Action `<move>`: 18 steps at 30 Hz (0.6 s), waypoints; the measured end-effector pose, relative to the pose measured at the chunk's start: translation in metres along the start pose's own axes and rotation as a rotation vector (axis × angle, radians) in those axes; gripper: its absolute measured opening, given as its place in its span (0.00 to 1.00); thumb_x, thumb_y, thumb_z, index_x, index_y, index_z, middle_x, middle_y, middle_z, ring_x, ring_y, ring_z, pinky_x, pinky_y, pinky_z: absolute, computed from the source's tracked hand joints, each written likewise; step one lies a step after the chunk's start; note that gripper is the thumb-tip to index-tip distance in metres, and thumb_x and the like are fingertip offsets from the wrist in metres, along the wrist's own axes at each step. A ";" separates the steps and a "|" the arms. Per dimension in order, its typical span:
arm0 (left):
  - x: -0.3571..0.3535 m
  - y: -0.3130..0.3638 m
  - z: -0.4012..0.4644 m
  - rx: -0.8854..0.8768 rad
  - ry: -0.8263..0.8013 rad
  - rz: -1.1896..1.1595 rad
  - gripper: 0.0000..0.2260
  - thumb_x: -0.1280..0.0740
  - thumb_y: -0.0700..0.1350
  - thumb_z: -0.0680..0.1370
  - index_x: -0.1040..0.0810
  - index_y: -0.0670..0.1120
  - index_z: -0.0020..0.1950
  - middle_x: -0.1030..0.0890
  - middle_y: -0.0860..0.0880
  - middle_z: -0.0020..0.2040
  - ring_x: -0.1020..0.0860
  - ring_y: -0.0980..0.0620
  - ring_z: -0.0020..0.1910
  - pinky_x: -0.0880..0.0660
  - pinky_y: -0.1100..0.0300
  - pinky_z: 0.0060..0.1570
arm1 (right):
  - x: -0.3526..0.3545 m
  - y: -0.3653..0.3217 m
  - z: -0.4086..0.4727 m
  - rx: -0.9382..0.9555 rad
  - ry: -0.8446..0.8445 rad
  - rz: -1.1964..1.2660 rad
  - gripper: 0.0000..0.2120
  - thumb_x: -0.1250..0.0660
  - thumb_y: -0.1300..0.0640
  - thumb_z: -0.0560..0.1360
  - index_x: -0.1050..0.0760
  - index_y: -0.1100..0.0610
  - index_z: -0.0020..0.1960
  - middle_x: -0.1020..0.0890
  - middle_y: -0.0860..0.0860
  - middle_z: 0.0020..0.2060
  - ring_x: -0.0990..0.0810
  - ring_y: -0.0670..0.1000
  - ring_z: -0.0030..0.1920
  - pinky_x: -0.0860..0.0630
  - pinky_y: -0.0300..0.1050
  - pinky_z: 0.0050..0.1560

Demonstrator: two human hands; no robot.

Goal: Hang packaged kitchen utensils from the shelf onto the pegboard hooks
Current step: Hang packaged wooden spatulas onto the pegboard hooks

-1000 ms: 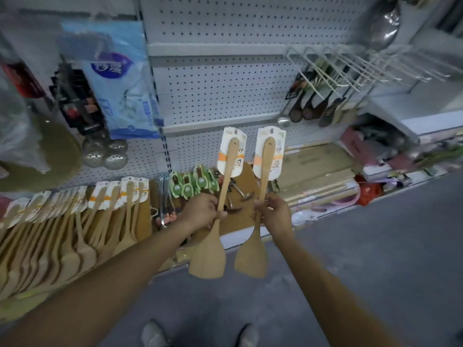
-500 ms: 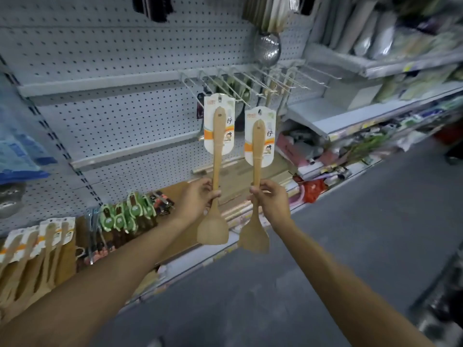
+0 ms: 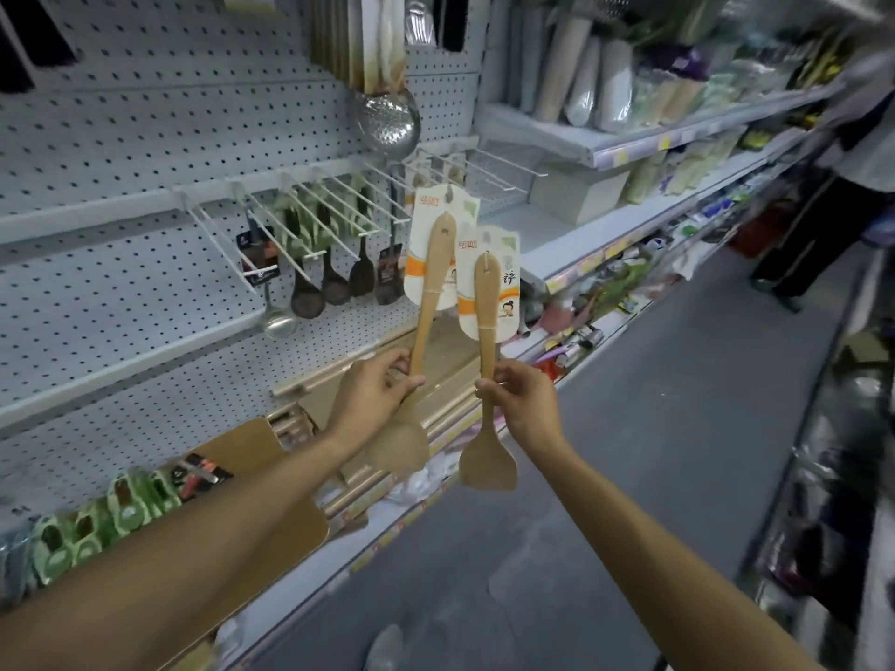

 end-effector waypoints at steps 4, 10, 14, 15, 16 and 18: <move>-0.028 0.001 0.053 -0.006 -0.051 -0.033 0.07 0.24 0.47 0.74 0.20 0.52 0.48 0.17 0.56 0.40 0.18 0.58 0.40 0.19 0.51 0.45 | 0.023 0.014 0.048 -0.041 0.039 0.008 0.04 0.27 0.63 0.73 0.19 0.61 0.47 0.16 0.59 0.39 0.14 0.56 0.40 0.17 0.56 0.43; -0.065 -0.004 0.117 0.006 -0.123 -0.050 0.05 0.25 0.50 0.74 0.19 0.52 0.45 0.16 0.56 0.40 0.17 0.56 0.40 0.17 0.47 0.44 | 0.048 0.027 0.106 -0.049 0.067 0.066 0.06 0.28 0.65 0.74 0.21 0.68 0.47 0.17 0.63 0.38 0.16 0.49 0.35 0.23 0.36 0.35; -0.088 -0.010 0.148 0.049 -0.126 -0.028 0.05 0.25 0.50 0.74 0.19 0.51 0.46 0.16 0.56 0.40 0.17 0.57 0.40 0.18 0.47 0.45 | 0.058 0.044 0.146 -0.034 0.010 0.071 0.06 0.30 0.65 0.76 0.22 0.69 0.47 0.17 0.63 0.38 0.17 0.48 0.33 0.25 0.35 0.34; -0.095 -0.013 0.155 0.066 -0.122 -0.009 0.06 0.25 0.50 0.74 0.19 0.50 0.46 0.16 0.56 0.40 0.17 0.58 0.39 0.18 0.48 0.45 | 0.061 0.050 0.156 -0.035 -0.008 0.086 0.05 0.31 0.65 0.77 0.22 0.68 0.47 0.17 0.63 0.38 0.16 0.50 0.34 0.24 0.36 0.34; -0.101 -0.015 0.161 0.078 -0.115 0.017 0.06 0.25 0.50 0.74 0.18 0.50 0.46 0.16 0.57 0.40 0.17 0.59 0.39 0.18 0.48 0.45 | 0.064 0.057 0.168 -0.032 -0.025 0.091 0.04 0.31 0.64 0.77 0.22 0.66 0.47 0.16 0.62 0.38 0.16 0.52 0.36 0.23 0.38 0.36; -0.112 -0.021 0.174 0.097 -0.088 0.063 0.07 0.24 0.51 0.74 0.18 0.50 0.47 0.16 0.57 0.41 0.17 0.59 0.40 0.18 0.49 0.45 | 0.071 0.069 0.193 -0.022 -0.074 0.094 0.03 0.31 0.63 0.76 0.21 0.64 0.47 0.16 0.61 0.39 0.16 0.54 0.38 0.21 0.40 0.38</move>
Point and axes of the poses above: each hand's wrist, its own z-axis towards the middle knuckle, its own x-axis out of the back of the hand, y = z × x, the point moved 7 cm from there along z, towards the middle knuckle
